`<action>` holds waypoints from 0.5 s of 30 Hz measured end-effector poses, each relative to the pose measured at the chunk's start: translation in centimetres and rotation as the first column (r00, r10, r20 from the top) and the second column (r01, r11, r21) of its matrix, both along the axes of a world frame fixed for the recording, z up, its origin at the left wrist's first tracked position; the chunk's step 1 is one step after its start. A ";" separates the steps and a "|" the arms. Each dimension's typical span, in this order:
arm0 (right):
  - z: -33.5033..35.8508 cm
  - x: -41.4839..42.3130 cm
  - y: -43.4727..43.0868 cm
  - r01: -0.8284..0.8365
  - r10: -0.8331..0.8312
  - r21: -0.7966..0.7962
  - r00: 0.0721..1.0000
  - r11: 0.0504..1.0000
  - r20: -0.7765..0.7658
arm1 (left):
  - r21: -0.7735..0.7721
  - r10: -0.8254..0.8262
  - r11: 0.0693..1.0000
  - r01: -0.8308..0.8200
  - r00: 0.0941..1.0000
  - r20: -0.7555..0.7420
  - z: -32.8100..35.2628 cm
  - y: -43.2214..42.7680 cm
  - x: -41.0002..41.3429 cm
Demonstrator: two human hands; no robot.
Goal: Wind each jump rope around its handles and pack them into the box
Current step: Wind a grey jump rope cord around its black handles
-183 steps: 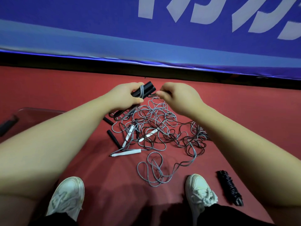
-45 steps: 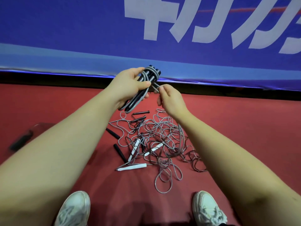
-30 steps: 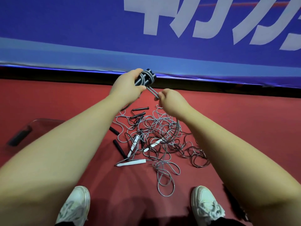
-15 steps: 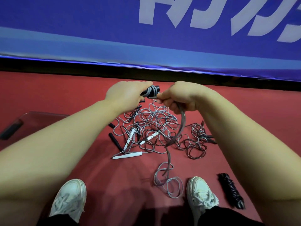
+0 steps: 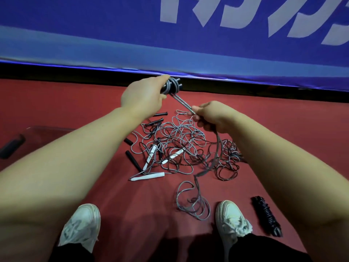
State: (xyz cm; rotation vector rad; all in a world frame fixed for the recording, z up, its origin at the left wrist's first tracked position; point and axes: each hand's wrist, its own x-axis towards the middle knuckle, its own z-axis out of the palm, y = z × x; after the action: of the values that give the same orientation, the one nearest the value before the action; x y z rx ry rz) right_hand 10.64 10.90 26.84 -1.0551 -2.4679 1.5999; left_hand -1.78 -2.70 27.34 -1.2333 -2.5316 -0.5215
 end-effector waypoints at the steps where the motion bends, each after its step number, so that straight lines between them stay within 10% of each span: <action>1: -0.2 0.0 -0.5 -0.018 0.018 -0.017 0.999 1.000 0.027 | -0.010 0.002 1.000 -0.002 1.000 -0.004 0.0 0.2 0.0; 6: 0.5 -0.7 -3.0 -0.116 0.096 0.307 0.992 0.945 0.079 | -0.072 0.055 0.996 -0.059 0.997 -0.054 -0.8 0.2 -0.3; 12: 0.9 -0.7 -4.8 -0.370 0.178 0.727 0.927 0.579 0.330 | -0.134 0.028 0.990 -0.041 0.995 -0.099 -1.6 0.2 -0.1; 15: 2.1 -0.3 -4.8 -0.290 0.213 0.711 0.957 0.640 0.198 | -0.111 0.019 0.993 -0.028 0.997 -0.077 -2.2 -0.2 -0.6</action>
State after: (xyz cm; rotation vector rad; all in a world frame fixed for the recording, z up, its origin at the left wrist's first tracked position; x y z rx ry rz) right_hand 10.33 6.12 28.92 -0.6662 -2.9731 0.4046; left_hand -2.37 -2.91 25.16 -1.2355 -2.5380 -0.3242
